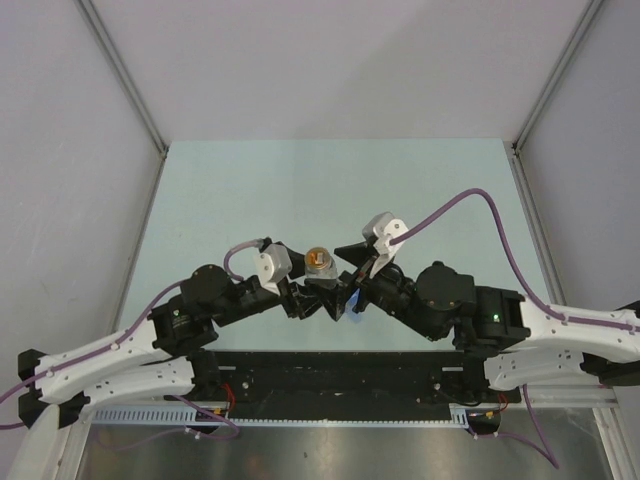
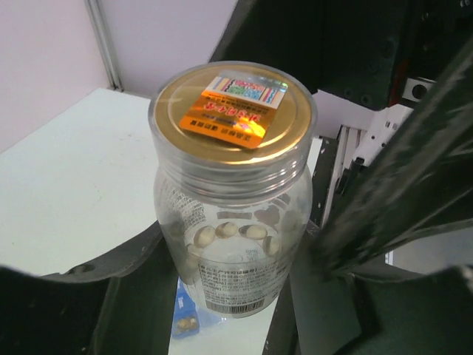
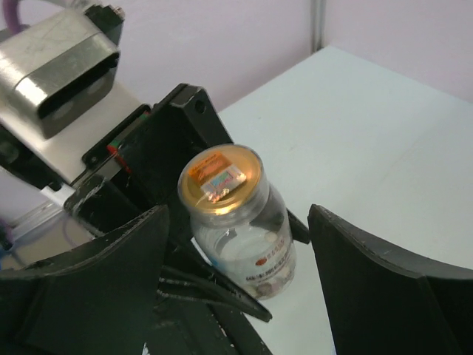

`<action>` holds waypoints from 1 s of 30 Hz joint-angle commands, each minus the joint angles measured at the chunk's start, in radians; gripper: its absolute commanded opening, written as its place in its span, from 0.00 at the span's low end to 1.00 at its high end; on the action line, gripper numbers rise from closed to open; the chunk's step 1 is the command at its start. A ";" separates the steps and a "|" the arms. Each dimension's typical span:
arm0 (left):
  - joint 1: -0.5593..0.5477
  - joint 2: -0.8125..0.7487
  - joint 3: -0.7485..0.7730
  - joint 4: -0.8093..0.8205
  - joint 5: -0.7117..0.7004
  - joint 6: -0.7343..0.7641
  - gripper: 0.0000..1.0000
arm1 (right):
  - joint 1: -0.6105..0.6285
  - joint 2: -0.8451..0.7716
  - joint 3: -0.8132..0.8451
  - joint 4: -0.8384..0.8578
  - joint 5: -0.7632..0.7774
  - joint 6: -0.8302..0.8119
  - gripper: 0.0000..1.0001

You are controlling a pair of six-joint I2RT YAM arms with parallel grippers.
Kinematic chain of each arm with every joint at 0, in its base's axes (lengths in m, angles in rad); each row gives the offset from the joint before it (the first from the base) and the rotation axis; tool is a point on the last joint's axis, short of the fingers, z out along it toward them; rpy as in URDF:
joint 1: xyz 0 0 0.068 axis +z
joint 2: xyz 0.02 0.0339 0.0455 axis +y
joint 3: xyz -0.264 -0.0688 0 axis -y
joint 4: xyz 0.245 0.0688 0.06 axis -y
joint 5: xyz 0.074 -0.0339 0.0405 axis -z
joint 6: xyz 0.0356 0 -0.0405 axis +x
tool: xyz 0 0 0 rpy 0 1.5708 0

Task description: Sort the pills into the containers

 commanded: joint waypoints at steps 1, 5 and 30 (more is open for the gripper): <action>0.002 0.020 0.012 0.030 -0.008 0.009 0.01 | 0.005 0.038 0.034 -0.001 0.084 0.072 0.81; 0.002 0.040 0.014 0.028 -0.019 0.021 0.00 | 0.005 0.061 0.034 -0.017 0.129 0.099 0.79; 0.003 0.141 0.061 0.014 -0.182 0.184 0.01 | -0.144 0.135 0.069 -0.344 -0.132 0.425 0.36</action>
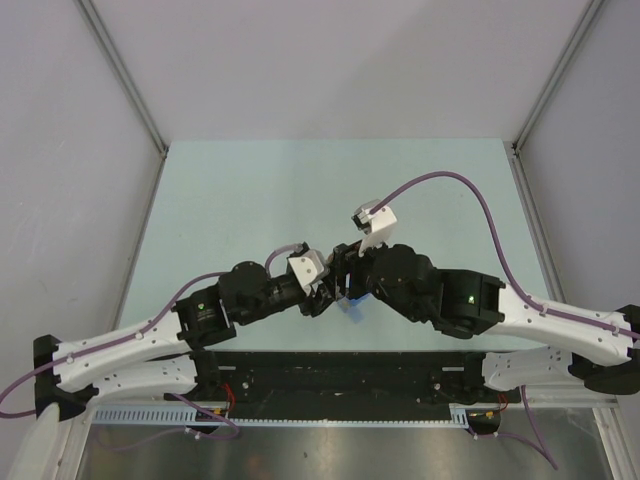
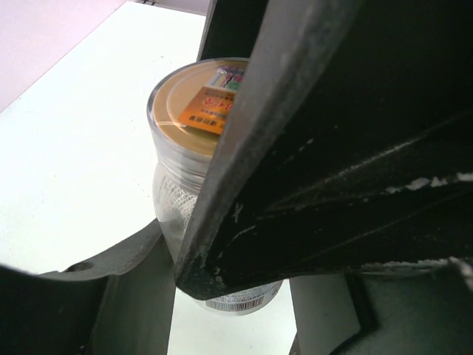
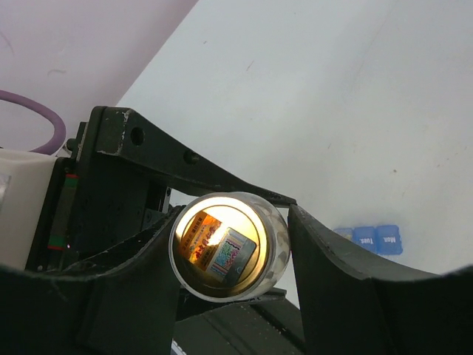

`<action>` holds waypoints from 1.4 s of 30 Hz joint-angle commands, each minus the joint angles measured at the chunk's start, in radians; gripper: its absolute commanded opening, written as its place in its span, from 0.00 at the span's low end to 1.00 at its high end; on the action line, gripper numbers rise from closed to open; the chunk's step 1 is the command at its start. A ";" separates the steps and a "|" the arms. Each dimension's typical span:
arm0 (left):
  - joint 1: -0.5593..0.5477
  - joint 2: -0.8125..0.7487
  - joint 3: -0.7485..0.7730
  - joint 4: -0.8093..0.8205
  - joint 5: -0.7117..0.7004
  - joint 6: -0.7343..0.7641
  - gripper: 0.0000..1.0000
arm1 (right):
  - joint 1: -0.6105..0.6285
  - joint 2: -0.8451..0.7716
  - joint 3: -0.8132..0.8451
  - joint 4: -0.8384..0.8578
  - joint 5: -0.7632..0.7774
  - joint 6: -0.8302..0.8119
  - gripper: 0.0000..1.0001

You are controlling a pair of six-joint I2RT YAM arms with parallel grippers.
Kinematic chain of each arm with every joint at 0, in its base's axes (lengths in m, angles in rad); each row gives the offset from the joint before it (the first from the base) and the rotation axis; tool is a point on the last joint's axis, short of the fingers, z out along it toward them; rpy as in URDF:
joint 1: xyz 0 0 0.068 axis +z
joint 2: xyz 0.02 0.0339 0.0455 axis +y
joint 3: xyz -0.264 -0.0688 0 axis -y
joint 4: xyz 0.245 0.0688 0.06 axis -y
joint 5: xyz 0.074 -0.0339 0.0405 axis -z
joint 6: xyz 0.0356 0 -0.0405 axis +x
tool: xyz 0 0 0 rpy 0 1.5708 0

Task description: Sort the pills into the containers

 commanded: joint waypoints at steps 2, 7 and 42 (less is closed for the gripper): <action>0.005 0.002 0.058 0.110 -0.062 0.071 0.00 | 0.005 0.013 0.026 -0.062 -0.119 0.061 0.28; 0.003 0.004 0.053 0.110 -0.075 0.069 0.03 | -0.002 0.000 0.026 -0.051 -0.106 0.018 0.00; 0.003 -0.029 -0.001 0.123 -0.110 -0.009 0.84 | 0.000 -0.072 0.026 0.041 -0.123 -0.002 0.00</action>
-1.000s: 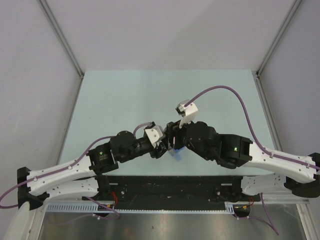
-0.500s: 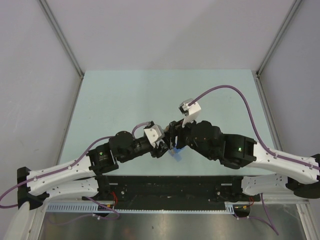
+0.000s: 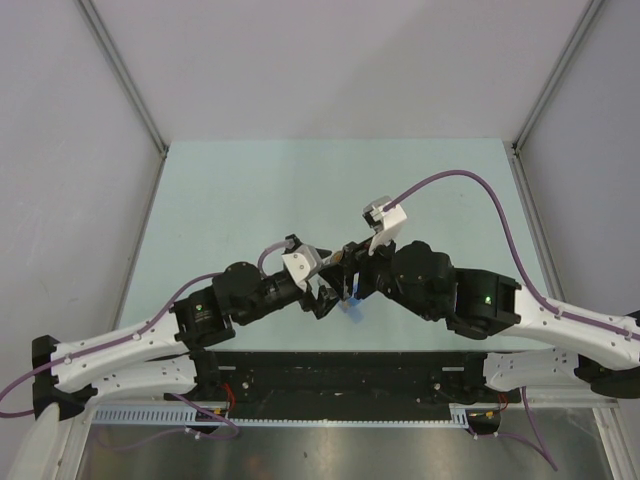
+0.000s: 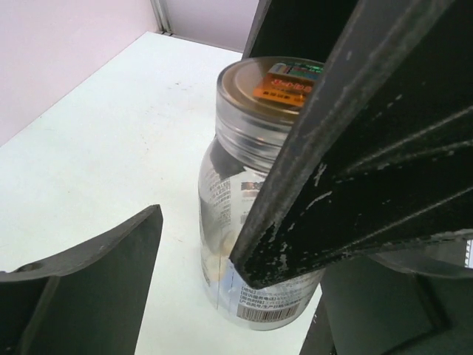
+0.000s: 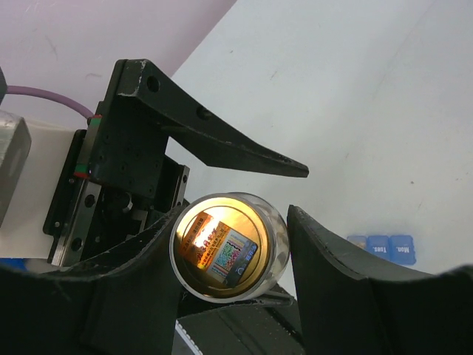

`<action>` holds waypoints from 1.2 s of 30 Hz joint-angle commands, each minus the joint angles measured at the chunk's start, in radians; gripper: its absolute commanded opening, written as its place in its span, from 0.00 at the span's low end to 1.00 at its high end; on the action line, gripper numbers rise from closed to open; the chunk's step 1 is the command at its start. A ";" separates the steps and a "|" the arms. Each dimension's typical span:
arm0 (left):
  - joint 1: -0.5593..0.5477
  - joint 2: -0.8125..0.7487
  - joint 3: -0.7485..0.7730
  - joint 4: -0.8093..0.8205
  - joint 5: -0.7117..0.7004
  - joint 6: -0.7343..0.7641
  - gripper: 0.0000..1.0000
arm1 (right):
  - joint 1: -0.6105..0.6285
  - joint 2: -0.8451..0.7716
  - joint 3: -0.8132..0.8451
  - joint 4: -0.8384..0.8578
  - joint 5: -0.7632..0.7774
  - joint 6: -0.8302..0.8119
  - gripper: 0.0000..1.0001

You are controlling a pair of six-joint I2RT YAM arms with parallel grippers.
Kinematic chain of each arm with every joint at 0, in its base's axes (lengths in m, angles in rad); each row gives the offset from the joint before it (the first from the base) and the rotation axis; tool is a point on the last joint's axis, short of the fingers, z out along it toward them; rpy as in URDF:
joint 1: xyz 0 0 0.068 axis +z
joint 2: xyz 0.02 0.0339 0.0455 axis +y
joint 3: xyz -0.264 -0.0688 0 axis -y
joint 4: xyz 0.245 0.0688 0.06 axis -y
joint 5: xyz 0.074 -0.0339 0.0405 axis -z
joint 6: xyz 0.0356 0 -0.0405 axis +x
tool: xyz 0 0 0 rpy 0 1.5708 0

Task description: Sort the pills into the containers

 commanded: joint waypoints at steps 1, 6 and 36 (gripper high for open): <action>0.015 -0.018 0.001 0.061 -0.066 0.001 0.87 | 0.013 -0.016 0.025 0.028 -0.058 0.013 0.00; 0.016 -0.030 -0.002 0.061 -0.017 -0.019 1.00 | 0.010 -0.015 0.025 0.019 -0.004 0.019 0.00; 0.015 -0.283 -0.152 0.006 0.054 -0.240 1.00 | -0.630 0.014 -0.777 0.766 0.057 -0.153 0.00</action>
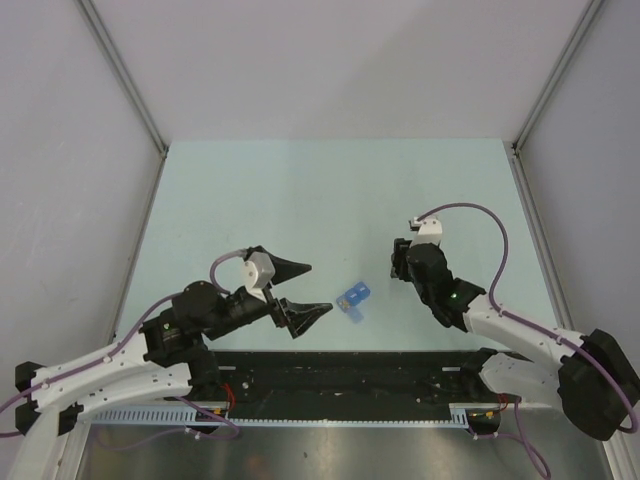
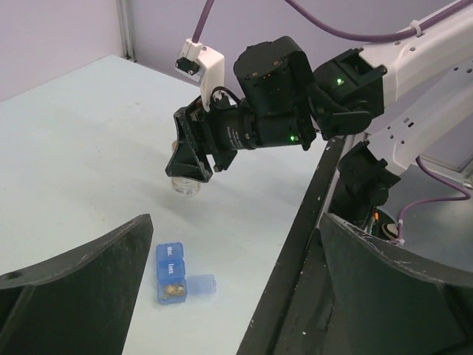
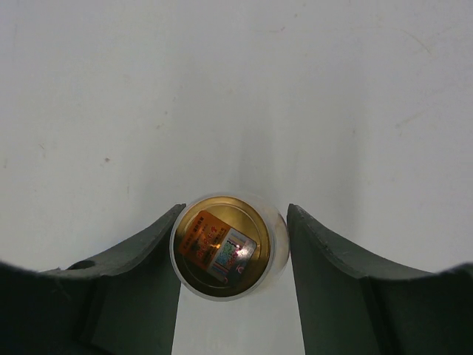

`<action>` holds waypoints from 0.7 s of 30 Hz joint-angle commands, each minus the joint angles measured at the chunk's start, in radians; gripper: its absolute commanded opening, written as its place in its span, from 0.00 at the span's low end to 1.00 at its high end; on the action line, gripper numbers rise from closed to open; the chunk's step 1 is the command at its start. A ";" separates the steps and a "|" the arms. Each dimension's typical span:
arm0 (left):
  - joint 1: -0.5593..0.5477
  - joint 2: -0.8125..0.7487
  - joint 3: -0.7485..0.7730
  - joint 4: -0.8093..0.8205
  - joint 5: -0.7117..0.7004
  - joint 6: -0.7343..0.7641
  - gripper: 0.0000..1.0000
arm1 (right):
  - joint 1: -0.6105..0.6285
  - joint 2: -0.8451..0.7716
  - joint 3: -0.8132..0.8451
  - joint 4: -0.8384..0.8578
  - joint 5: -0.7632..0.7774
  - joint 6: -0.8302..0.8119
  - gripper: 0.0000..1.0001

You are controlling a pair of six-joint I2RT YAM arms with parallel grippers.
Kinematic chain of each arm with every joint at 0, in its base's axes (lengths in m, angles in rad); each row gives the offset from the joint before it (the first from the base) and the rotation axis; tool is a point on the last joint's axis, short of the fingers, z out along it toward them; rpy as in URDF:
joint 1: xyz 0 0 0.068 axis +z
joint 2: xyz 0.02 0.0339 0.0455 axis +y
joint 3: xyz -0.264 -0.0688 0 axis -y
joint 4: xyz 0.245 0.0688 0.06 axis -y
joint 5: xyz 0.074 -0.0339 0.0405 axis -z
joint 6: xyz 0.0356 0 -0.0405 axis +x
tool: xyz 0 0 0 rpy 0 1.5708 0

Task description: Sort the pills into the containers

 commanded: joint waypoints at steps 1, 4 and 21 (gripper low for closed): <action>0.004 -0.008 -0.006 0.017 -0.019 -0.019 1.00 | -0.001 0.040 -0.043 0.299 0.032 0.002 0.00; 0.004 -0.023 -0.017 0.018 -0.026 -0.024 1.00 | -0.007 0.083 -0.075 0.385 0.012 0.021 0.00; 0.004 -0.100 -0.088 0.017 -0.077 -0.065 1.00 | -0.010 0.158 -0.098 0.314 -0.041 0.090 0.74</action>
